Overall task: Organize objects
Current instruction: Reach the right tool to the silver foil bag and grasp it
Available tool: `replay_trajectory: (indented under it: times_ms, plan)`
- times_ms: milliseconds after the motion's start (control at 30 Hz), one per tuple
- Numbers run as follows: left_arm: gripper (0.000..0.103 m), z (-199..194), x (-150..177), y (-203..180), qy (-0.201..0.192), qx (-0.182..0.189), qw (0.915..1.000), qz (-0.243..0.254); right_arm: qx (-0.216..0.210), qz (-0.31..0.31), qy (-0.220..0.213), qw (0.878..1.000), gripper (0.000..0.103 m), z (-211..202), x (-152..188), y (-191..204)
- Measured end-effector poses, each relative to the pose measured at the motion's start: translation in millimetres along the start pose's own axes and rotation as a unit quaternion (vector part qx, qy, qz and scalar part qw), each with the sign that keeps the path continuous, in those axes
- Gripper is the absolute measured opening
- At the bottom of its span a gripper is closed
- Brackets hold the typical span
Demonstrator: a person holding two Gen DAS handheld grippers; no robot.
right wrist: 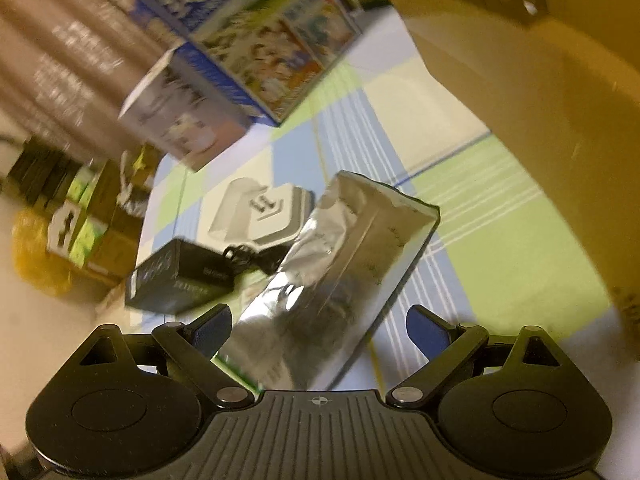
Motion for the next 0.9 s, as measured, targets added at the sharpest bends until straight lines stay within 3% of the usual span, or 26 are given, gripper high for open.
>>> replay_trajectory:
  times_ms: [267,433,500,533,700,833,900]
  plan:
    - [0.092,21,0,-5,0.006,0.01,0.9999,-0.004,0.016,0.045,0.005,0.999,0.092,32,-7,-20]
    - [0.092,26,2,-6,0.008,0.014,0.9999,-0.003,0.021,0.008,0.019,1.0,0.091,43,-5,-12]
    - [0.092,26,3,-6,0.009,0.015,0.9998,0.003,0.031,-0.007,0.023,0.999,0.083,41,-3,-13]
    - [0.092,26,3,-7,0.009,0.015,0.9998,0.006,0.033,-0.014,0.028,0.999,0.071,40,-3,-13]
    - [0.092,26,1,-14,0.007,0.024,0.999,0.037,0.039,-0.082,0.053,0.994,0.052,32,-4,-10]
    - [0.092,28,-5,-29,-0.001,0.04,0.9953,0.088,0.069,-0.18,0.078,0.978,0.038,23,-11,-3]
    - [0.092,29,-6,-43,-0.009,0.055,0.9895,0.134,0.095,-0.246,0.11,0.958,0.036,20,-10,-1]
Point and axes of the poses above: each gripper's, at about its wrist camera, not at the fingertips, and z roughly the way its jaws point, y to its left, x to its underside, the point moved 8 cm from there along z, roughly the way its jaws point, and after that the axes turned 11 degrees about -x, right-handed, at the moved point
